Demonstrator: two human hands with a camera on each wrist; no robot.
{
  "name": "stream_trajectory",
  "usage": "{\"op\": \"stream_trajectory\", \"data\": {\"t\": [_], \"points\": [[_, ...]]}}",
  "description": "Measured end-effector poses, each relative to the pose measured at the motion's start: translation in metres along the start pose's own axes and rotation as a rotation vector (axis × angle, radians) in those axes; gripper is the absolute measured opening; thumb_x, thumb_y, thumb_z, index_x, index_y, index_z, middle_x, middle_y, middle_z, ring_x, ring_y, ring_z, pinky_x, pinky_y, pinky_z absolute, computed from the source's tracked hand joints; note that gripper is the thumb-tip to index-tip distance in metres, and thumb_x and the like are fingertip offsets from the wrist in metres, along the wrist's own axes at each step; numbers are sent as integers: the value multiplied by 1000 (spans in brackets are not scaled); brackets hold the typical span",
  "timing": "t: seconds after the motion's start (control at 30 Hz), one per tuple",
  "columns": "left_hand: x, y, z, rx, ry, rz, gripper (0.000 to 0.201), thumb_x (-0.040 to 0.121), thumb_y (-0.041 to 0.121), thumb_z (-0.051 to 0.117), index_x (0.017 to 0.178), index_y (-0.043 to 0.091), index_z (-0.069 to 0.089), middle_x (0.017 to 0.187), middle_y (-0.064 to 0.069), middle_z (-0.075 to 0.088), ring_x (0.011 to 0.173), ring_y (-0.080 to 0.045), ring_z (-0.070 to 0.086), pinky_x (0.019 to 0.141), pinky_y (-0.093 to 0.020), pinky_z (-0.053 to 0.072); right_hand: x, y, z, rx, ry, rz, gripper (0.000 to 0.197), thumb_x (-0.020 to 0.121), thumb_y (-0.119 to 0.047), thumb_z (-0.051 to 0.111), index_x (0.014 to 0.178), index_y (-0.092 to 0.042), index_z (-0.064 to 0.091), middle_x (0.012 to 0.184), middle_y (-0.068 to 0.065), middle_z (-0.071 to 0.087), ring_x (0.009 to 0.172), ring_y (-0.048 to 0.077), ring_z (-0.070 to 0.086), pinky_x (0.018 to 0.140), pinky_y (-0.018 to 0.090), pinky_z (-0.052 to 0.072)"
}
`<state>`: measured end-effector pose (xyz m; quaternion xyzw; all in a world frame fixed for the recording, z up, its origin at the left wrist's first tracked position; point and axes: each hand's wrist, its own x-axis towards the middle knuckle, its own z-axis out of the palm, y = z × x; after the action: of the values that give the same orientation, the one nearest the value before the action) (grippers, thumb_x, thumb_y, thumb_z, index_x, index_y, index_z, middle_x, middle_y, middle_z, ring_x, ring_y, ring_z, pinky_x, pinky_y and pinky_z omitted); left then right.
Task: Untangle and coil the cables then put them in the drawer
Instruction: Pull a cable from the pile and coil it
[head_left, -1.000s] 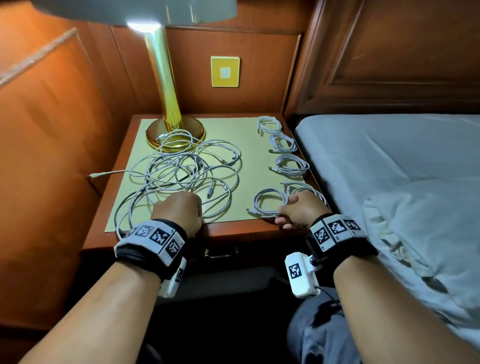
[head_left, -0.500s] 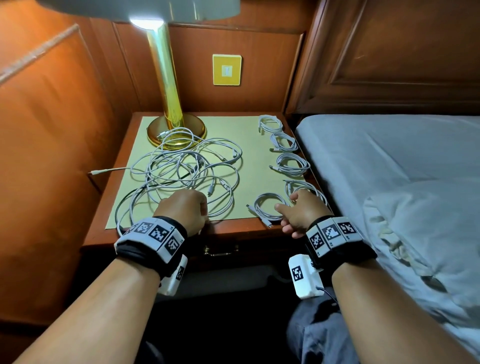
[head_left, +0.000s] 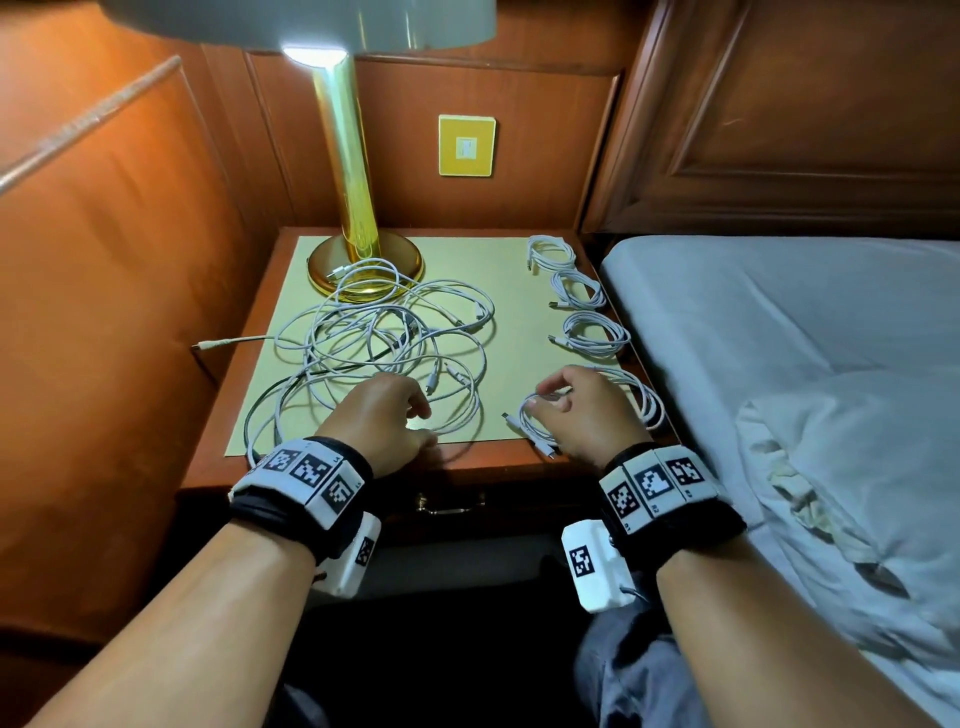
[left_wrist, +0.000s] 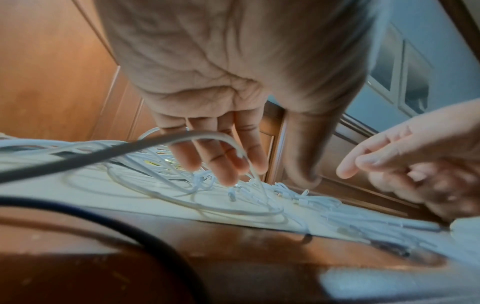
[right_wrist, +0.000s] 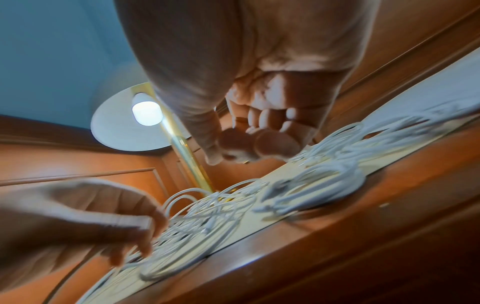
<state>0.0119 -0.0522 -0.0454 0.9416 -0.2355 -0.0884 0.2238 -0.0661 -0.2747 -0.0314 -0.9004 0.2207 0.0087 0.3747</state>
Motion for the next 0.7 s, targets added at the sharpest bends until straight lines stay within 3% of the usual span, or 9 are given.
{"op": "stream_trajectory", "data": {"t": [0.07, 0.13, 0.2, 0.33, 0.4, 0.53, 0.7], "points": [[-4, -1, -3, -96, 55, 17, 21, 85, 38, 77, 96, 26, 64, 95, 11, 57, 87, -8, 58, 69, -19, 43, -4, -11, 12, 47, -62, -56, 19, 90, -33, 68, 105, -23, 63, 72, -6, 58, 70, 18, 67, 71, 34, 57], [-8, -5, -8, -196, 186, 44, 8, 91, 27, 71, 96, 25, 65, 96, 7, 61, 86, -9, 60, 70, -14, 42, -5, -21, 22, 51, -96, -106, 25, 92, -33, 67, 114, -24, 61, 74, -5, 61, 65, 15, 69, 67, 28, 56], [-12, -13, -14, -311, 346, 72, 11, 93, 12, 66, 94, 22, 68, 98, 2, 66, 85, -12, 65, 73, -17, 48, -7, -30, 31, 64, -138, -124, 35, 93, -32, 66, 125, -25, 56, 78, -5, 63, 63, 11, 70, 62, 23, 52], [-24, -26, -27, -618, 559, 49, 15, 95, 2, 60, 98, 13, 70, 90, -1, 71, 79, -11, 73, 67, -32, 59, -3, -43, 51, 46, -189, -141, 65, 90, -37, 68, 147, -28, 38, 101, 0, 66, 89, 20, 71, 91, 39, 55], [-32, -28, -34, -709, 652, 70, 16, 96, -1, 59, 100, 9, 70, 86, -5, 71, 77, -13, 73, 64, -32, 60, -1, -48, 59, 63, -168, -153, 74, 88, -39, 68, 151, -32, 29, 114, 3, 64, 99, 24, 69, 97, 43, 51], [-49, -30, -49, -783, 760, 121, 16, 98, -2, 55, 105, 0, 69, 85, -10, 70, 72, -13, 70, 62, -22, 54, 2, -60, 69, 154, -125, -182, 83, 87, -37, 69, 154, -36, 20, 120, 6, 61, 104, 25, 67, 97, 46, 51], [-74, -34, -68, -852, 826, 162, 19, 101, -1, 52, 107, 5, 69, 85, -3, 72, 75, -17, 70, 65, -27, 55, 8, -72, 78, 179, -106, -198, 85, 85, -39, 72, 153, -38, 22, 110, 4, 62, 98, 25, 67, 92, 47, 54]]}}
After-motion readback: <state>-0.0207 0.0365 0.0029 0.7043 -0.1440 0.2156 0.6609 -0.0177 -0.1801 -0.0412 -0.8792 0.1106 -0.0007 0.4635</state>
